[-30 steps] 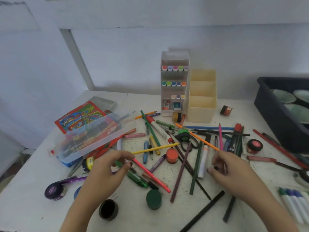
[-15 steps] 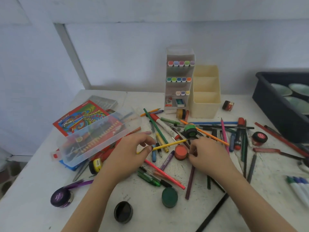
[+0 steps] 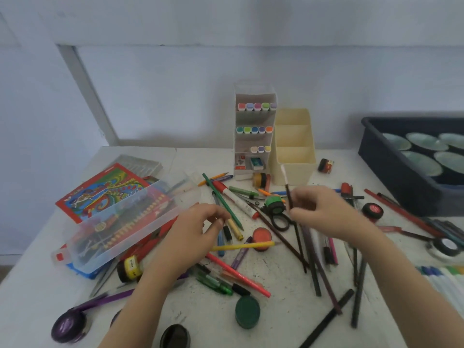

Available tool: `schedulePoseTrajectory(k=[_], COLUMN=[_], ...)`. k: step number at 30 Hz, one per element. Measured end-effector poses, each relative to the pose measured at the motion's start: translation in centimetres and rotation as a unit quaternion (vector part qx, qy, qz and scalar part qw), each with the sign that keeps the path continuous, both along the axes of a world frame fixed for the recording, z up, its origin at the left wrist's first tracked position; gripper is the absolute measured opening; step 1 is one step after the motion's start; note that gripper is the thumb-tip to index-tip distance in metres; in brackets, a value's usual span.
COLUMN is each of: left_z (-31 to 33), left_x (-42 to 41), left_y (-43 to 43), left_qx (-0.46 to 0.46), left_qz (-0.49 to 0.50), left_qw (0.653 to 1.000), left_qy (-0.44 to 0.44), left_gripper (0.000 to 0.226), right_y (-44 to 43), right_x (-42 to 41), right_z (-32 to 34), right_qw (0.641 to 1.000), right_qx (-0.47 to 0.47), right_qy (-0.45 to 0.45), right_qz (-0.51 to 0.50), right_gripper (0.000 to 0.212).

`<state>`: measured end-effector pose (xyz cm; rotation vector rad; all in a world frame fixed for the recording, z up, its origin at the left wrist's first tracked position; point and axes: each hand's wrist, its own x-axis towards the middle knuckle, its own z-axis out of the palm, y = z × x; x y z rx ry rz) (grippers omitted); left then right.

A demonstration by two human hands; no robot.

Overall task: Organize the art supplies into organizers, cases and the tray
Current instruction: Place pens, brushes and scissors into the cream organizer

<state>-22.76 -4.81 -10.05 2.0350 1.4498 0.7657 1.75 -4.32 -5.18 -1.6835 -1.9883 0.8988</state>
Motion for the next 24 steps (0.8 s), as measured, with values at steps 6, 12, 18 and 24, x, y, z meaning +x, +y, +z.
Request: schedulePoseTrajectory(k=[6, 12, 18, 24], left_z=[-0.4, -0.2, 0.2, 0.1], left_x=[-0.3, -0.7, -0.9, -0.5], left_y=[0.2, 0.1, 0.3, 0.6], left_qx=[-0.003, 0.002, 0.0, -0.005], left_qz=[0.011, 0.014, 0.017, 0.013], left_qw=[1.0, 1.0, 1.0, 1.0], left_qy=[-0.012, -0.017, 0.001, 0.006], left_gripper=[0.029, 0.033, 0.033, 0.033], right_y=[3.4, 7.8, 9.2, 9.2], right_x=[2.1, 2.9, 3.6, 4.5], right_z=[3.2, 2.0, -1.5, -1.9], right_qw=[0.966, 0.926, 0.935, 0.913], right_qx=[0.191, 0.329, 0.288, 0.244], right_qy=[0.133, 0.051, -0.021, 0.08], right_qz=[-0.108, -0.178, -0.207, -0.318], right_gripper=[0.012, 0.009, 0.016, 0.015])
